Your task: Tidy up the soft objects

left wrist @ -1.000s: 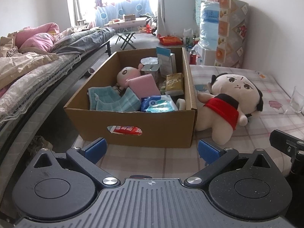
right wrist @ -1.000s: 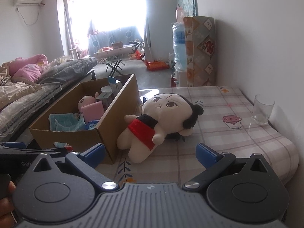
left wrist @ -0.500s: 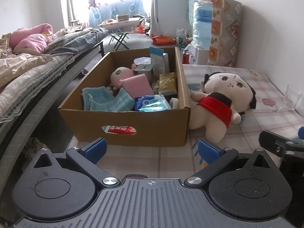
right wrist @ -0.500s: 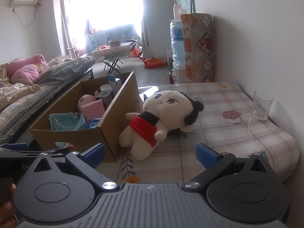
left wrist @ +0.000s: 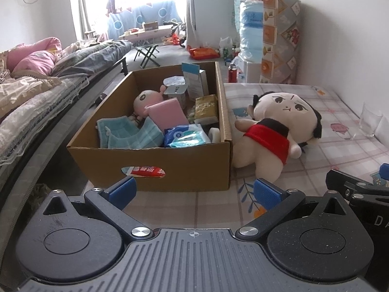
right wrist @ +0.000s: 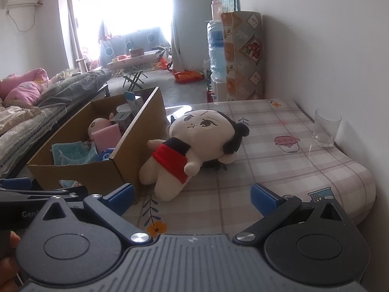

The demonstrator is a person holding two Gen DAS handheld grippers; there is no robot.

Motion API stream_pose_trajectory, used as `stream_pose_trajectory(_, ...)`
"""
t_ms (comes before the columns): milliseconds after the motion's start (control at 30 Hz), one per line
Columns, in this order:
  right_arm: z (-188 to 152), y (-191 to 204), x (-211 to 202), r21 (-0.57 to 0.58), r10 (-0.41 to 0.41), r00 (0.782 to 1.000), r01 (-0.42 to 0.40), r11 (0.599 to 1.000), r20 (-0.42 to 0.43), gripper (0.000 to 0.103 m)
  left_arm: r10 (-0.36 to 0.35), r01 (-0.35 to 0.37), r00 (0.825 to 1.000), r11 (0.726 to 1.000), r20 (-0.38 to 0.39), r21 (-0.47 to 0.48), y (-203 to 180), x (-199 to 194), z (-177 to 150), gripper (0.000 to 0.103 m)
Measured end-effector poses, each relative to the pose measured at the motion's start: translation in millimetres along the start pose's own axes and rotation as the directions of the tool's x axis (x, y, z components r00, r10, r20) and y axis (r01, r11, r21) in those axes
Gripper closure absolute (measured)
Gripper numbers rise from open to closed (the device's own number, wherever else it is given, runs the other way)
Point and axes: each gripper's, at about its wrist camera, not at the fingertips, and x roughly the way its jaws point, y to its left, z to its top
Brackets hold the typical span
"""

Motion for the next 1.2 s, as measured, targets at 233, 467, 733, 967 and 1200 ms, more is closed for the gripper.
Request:
stream_pose_trajectory(233, 1, 10, 7, -0.019, 0.013, 1.000, -0.013, 1.000, -0.015, 0.000, 0.023, -0.023, 1.000, 0.999, -0.006, -0.022, 8, 3, -1, 0.000)
stream_pose_trajectory(467, 2, 21, 12, -0.043, 0.014, 1.000, -0.015, 0.999, -0.022, 0.000, 0.029, -0.030, 0.999, 0.999, -0.016, -0.041, 18, 7, -2, 0.000)
stream_pose_trajectory(733, 0, 26, 16, -0.059, 0.015, 0.999, -0.017, 0.998, -0.032, 0.000, 0.039, -0.040, 0.999, 0.998, -0.024, -0.040, 20, 9, -3, 0.000)
stream_pose_trajectory(967, 1, 25, 16, -0.057, 0.014, 0.999, -0.016, 0.998, -0.036, 0.000, 0.042, -0.043, 0.999, 0.998, -0.025, -0.037, 20, 10, -3, 0.000)
stream_pose_trajectory(1200, 0, 24, 18, -0.057, 0.013, 0.999, -0.015, 0.998, -0.038, 0.000, 0.041, -0.042, 0.999, 0.998, -0.024, -0.037, 20, 10, -3, 0.000)
